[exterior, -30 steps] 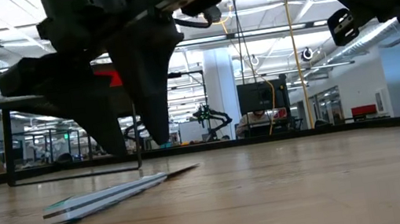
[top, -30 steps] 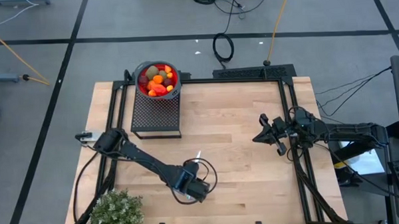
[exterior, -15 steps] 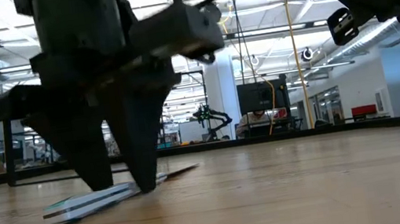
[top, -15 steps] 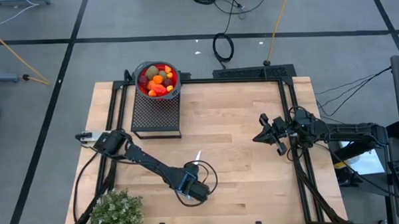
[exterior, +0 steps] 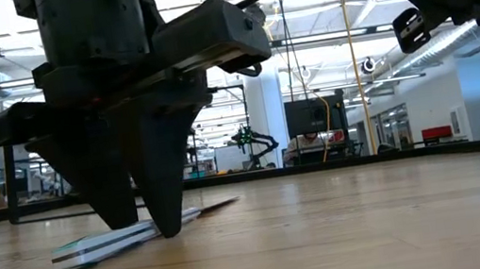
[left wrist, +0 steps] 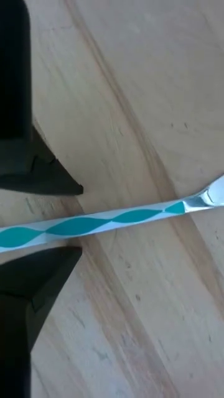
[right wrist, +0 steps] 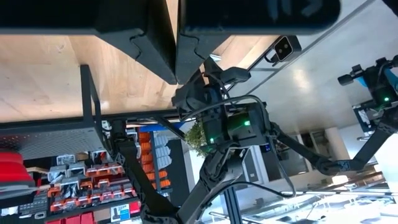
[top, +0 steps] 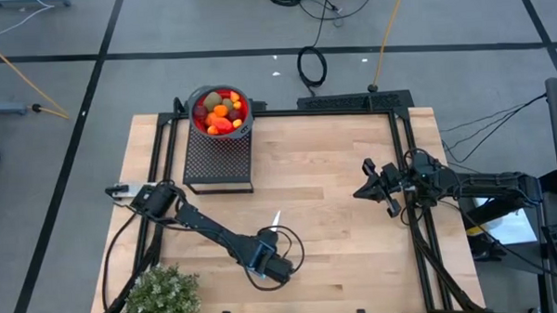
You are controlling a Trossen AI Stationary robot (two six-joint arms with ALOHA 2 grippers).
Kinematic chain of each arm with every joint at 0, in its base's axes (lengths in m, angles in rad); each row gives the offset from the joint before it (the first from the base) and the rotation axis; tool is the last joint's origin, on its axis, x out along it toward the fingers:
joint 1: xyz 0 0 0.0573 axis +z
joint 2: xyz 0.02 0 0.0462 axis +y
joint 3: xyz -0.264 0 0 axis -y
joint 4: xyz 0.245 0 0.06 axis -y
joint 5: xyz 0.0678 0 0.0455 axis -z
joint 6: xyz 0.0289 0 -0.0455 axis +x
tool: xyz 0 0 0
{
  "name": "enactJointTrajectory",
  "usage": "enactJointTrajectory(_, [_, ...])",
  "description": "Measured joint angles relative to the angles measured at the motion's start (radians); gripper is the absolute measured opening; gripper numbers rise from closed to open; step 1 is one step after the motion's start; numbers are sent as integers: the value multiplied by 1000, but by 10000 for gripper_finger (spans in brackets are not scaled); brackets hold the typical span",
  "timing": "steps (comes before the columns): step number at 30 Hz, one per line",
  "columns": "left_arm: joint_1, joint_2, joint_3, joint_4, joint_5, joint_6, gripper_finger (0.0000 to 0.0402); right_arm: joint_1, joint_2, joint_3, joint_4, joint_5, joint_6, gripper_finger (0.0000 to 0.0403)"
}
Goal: Pick & Place Fruit
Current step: Put the blue patterned knife on the shelf
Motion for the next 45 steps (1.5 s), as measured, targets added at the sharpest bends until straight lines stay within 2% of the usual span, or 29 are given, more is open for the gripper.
enactJointTrajectory(9, [-6, 2, -1, 11, 0, -2, 42, 0, 0, 0, 0, 0, 0, 0])
enactJointTrajectory(13, [-7, 2, -1, 13, 0, -2, 12, 0, 0, 0, 0, 0, 0, 0])
enactJointTrajectory(19, [-7, 2, -2, 13, -2, -1, 30, 0, 0, 0, 0, 0, 0, 0])
enactJointTrajectory(22, [-8, -8, -3, 10, -19, 0, 27, 0, 0, 0, 0, 0, 0, 0])
enactJointTrajectory(26, [-9, -32, -7, 5, -79, 3, 10, 0, 0, 0, 1, 0, 0, 0])
enactJointTrajectory(32, [-4, -76, -7, 2, -165, 4, 26, 0, 0, 0, 3, 0, 0, 0])
enactJointTrajectory(36, [-4, -102, -7, 0, -181, 9, 15, 0, 0, 0, 3, 0, 0, 0])
enactJointTrajectory(41, [-5, -169, -6, 6, -241, 52, 10, 0, 0, 0, 3, 0, 0, 0])
enactJointTrajectory(45, [3, -236, -6, 5, -283, 99, 26, 0, 0, 0, 3, 1, 0, 0])
